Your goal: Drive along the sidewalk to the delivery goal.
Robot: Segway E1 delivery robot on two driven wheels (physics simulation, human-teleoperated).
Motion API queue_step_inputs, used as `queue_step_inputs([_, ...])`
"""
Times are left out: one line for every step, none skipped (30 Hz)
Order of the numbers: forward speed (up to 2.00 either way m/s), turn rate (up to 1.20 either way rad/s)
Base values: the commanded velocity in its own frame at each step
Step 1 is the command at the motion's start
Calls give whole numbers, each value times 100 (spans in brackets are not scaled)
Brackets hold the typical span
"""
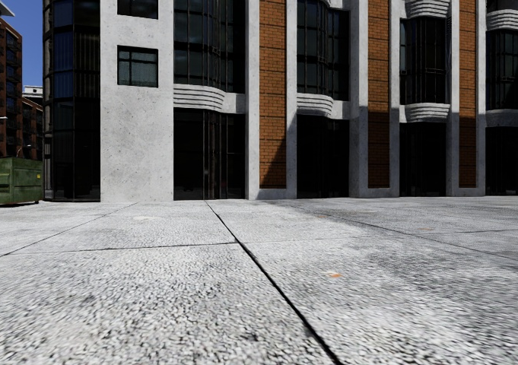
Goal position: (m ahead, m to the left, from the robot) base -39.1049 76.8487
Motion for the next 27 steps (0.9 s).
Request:
queue_step_inputs([0,0])
queue_step_inputs([0,0])
queue_step_inputs([0,0])
queue_step_inputs([0,0])
queue_step_inputs([0,0])
queue_step_inputs([0,0])
queue_step_inputs([0,0])
queue_step_inputs([0,0])
queue_step_inputs([0,0])
queue_step_inputs([0,0])
queue_step_inputs([0,0])
queue_step_inputs([0,0])
queue_step_inputs([0,0])
queue_step_inputs([0,0])
queue_step_inputs([0,0])
queue_step_inputs([0,0])
queue_step_inputs([0,0])
queue_step_inputs([0,0])
queue_step_inputs([0,0])
queue_step_inputs([0,0])
queue_step_inputs([0,0])
queue_step_inputs([0,0])
queue_step_inputs([0,0])
queue_step_inputs([0,0])
queue_step_inputs([0,0])
queue_step_inputs([0,0])
queue_step_inputs([0,0])
